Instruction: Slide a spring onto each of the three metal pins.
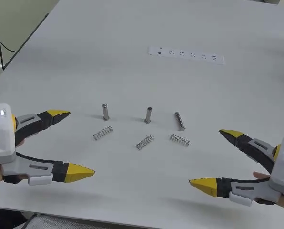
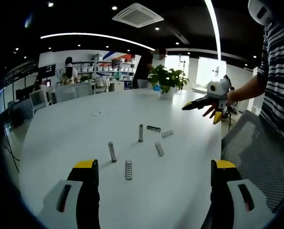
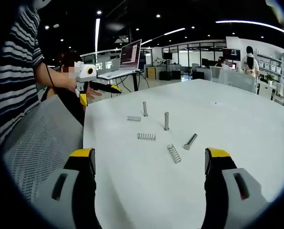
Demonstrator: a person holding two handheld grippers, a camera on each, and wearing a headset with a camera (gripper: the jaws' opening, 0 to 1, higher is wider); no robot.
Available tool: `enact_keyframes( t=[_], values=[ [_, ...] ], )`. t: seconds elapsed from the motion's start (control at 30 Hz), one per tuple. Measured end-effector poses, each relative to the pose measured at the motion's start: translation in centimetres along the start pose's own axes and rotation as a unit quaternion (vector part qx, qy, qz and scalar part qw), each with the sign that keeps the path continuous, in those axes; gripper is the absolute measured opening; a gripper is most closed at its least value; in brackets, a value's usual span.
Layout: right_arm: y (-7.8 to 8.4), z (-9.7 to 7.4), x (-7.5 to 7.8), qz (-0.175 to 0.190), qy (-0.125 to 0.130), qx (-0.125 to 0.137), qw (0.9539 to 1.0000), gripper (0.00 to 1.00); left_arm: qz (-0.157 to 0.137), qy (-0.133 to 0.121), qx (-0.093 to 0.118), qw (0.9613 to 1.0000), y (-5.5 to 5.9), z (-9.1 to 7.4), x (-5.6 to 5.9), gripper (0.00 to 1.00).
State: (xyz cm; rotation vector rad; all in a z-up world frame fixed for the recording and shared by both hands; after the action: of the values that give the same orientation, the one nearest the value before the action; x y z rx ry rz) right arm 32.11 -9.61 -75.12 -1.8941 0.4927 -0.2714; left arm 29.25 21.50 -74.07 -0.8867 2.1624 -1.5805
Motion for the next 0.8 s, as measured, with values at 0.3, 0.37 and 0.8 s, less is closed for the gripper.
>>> enact_keyframes(
  t=[0.3,0.37,0.8],
  values=[
    [0.04,-0.14,0.03,0.0,-0.001,-0.003,1.0,0.97,0.004,-0.001,-0.003,1.0,0.23,0.0,0.07,0.97],
    [0.06,-0.19,0.13,0.0,0.001,-0.003,1.0,0.97,0.002,-0.001,-0.001,1.0,0.17,0.03,0.13,0.97],
    [-0.03,-0.18,0.26,-0.005,0.002,-0.005,1.0,0.96,0.002,0.003,0.002,1.0,0.03,0.27,0.37,0.97]
  ],
)
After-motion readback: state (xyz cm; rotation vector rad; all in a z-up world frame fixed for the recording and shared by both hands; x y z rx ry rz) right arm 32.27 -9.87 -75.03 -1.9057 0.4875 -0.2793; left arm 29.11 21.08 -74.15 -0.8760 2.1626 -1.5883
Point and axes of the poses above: the centre of the closed fingertips' face, and the gripper's own axes: z roughly forward along the fingers, x roughly to its right, y roughly out of its underside, the point moved 5 cm from there along -z, roughly backward along the fingers, and after that the axes turned 1 degree about x, right-handed, at the moved point
